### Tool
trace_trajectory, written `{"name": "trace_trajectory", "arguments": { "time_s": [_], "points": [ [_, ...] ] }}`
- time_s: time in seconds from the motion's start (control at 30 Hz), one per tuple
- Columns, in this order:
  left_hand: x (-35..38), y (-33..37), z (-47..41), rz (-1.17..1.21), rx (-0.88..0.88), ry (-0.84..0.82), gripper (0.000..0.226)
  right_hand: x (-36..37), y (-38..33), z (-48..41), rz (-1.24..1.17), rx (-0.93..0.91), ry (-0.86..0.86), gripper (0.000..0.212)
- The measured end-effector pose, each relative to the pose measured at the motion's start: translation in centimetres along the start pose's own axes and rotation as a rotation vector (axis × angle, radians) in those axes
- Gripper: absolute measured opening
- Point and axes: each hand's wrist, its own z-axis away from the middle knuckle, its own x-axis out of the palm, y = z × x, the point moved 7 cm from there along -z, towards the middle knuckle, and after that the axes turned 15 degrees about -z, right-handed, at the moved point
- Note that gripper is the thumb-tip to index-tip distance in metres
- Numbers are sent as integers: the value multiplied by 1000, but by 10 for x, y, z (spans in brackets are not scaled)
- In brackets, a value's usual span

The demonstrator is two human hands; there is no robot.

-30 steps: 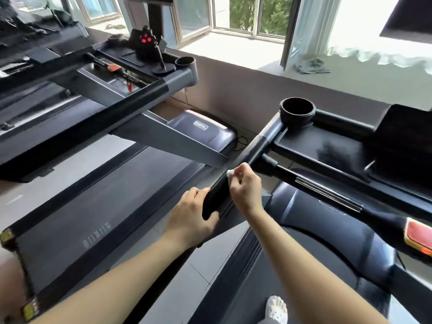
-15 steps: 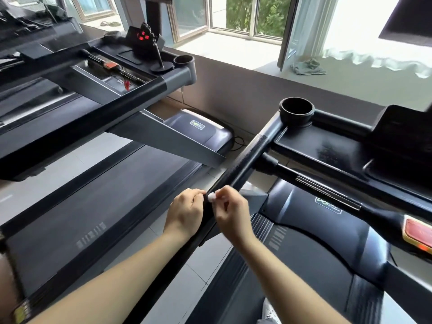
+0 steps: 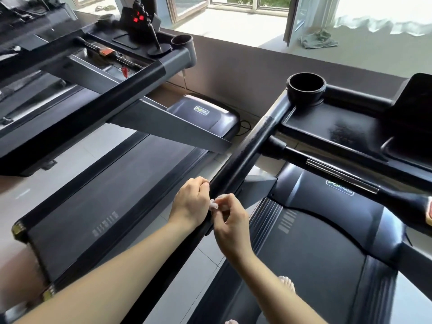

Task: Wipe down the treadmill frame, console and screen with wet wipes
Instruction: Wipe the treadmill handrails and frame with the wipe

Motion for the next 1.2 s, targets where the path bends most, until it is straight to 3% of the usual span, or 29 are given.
{"name": "trace_trajectory", "arguments": {
  "time_s": [0.23,0.33,0.53,0.77,0.87,1.03,1.2],
  "points": [
    [1,1,1,-84,-36,-23,38,-45,10,-77,-64,100,250,6],
    [0,3,1,-82,-28,-19,36,-34,5,-55,-115,119,236,7],
    [-2,6,0,-88,4,-24,37,3,-4,7,-242,128,37,7],
    [-3,8,1,-77,10,8,38,-46,35,-56,-399,368,382,6],
    [-3,7,0,-91,20,13,39,-36,35,-37,-438,414,367,5],
    [-2,9,0,-102,36,18,39,-11,38,12,-463,497,188,15],
    [-3,6,-1,-105,33,25,38,-47,71,-51,-363,496,360,15]
  ]
}}
